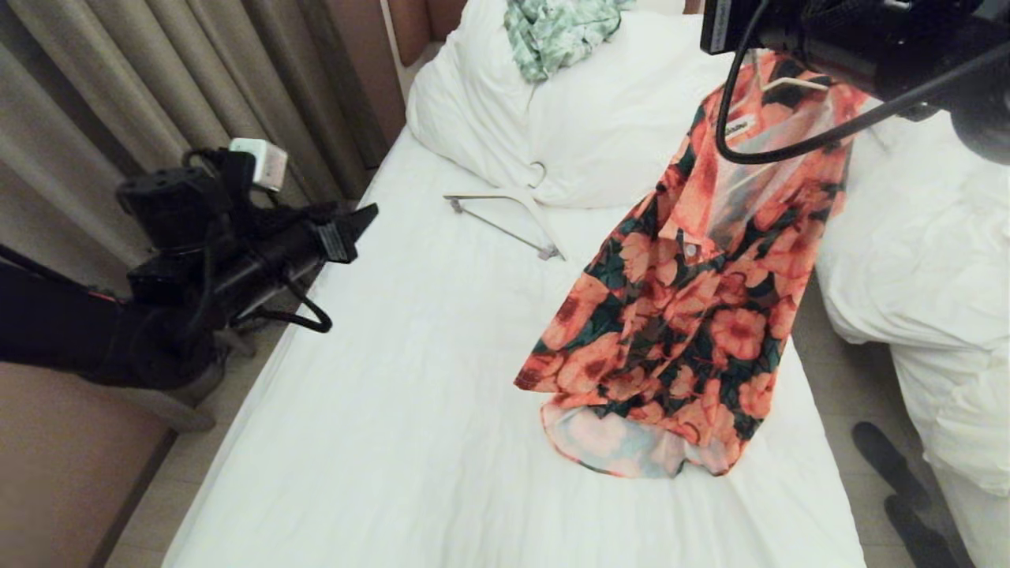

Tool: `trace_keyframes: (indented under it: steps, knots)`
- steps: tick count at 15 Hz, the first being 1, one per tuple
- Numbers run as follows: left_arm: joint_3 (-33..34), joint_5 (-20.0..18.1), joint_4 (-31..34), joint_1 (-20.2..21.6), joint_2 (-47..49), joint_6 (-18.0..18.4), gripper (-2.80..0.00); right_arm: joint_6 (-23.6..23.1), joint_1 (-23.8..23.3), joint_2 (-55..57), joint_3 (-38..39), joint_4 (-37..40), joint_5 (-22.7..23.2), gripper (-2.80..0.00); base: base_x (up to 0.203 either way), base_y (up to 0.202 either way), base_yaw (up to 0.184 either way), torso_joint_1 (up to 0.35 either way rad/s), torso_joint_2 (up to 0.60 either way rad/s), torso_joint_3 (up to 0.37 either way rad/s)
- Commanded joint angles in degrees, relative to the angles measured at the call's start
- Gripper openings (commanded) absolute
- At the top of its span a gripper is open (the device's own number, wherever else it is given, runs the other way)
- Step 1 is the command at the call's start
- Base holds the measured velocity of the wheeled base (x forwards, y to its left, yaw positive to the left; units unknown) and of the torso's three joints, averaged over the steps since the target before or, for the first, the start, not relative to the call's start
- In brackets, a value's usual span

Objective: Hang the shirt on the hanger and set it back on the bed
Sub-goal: Take the clothes hanger out of the clothes

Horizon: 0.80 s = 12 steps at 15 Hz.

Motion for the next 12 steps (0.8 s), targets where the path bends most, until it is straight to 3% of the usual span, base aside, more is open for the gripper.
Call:
trace_keyframes:
  steps: [1,5,9,12]
  knots:
    - [-1.6,-3.4,-0.4,6.5,0.4,0.0,-2.8,-0.2,0.2,2.0,-0.1,-1.7,0.0,-2.8,0.0,0.0,0.0,0.0,0.0,0.0]
    - [-2.1,-5.8,-0.6,11.9,-0.5,0.2,-2.8,0.1,0.3,4.7,-0.1,-5.7,-2.6,-2.8,0.0,0.0,0.0,0.0,0.0,0.0]
    - [-1.2,-6.8,-1.6,11.9,-2.6,-0.1,-2.8,-0.3,3.7,5.4,-0.3,-8.0,-6.4,-2.8,0.0,0.0,0.0,0.0,0.0,0.0]
    - [-1.3,-6.9,-1.7,12.0,-2.7,-0.2,-2.8,-2.5,4.4,4.7,-0.4,-7.8,-6.4,-2.8,0.0,0.0,0.0,0.0,0.0,0.0]
